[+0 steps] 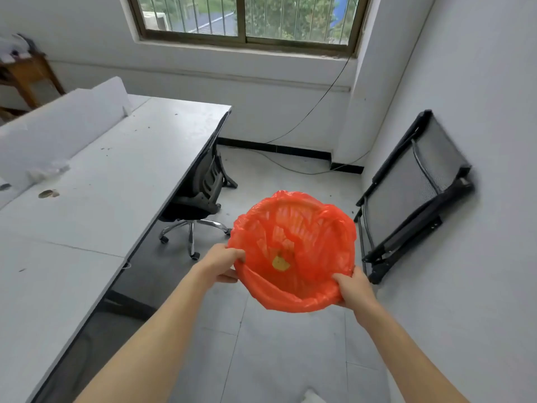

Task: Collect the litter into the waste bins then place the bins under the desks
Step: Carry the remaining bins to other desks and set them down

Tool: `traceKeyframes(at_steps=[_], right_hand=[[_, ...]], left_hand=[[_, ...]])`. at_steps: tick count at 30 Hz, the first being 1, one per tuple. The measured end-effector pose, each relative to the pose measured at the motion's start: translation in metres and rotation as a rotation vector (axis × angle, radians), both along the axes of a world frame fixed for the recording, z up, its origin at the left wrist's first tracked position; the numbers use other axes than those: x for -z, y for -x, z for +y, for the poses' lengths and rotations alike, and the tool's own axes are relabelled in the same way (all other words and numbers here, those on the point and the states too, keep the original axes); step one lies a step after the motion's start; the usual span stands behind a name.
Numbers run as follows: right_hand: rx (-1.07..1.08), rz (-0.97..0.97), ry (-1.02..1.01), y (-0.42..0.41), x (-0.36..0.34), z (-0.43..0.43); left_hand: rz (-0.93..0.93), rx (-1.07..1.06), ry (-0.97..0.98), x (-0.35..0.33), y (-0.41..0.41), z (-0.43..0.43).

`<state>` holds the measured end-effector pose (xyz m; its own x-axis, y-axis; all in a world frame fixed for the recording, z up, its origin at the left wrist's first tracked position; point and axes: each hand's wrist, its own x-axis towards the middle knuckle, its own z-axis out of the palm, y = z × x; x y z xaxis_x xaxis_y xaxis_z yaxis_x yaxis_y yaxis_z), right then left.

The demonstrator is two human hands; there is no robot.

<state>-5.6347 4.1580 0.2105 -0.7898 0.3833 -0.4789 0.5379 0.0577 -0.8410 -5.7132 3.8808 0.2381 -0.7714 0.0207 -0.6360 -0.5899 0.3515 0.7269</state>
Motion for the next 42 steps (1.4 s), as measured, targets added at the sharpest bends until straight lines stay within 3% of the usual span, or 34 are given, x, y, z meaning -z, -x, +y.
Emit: traceKeyframes(at_steps=[9,18,29,36,42], right_hand=[[-0.112,-0.138,0.192,0.248,0.030,0.053],[-0.155,-0.144,0.088,0.500,0.013,0.094],[-0.158,-0.163,-0.059,0.781,0.039,0.127],[-0.178,-0.186,-0.129,0.939,0.038,0.149],[-0.298,-0.247,-0.144,1.079,0.063,0.144]], left_hand=[[-0.067,-0.158,-0.004,0.042,0.241,0.071],[-0.103,-0.052,0.097,0.027,0.434,0.114],[-0.200,0.223,0.218,0.057,0.724,0.126],[-0.115,0.257,0.280,0.035,0.878,0.127],[-0.113,0.145,0.324,0.055,0.979,0.104]])
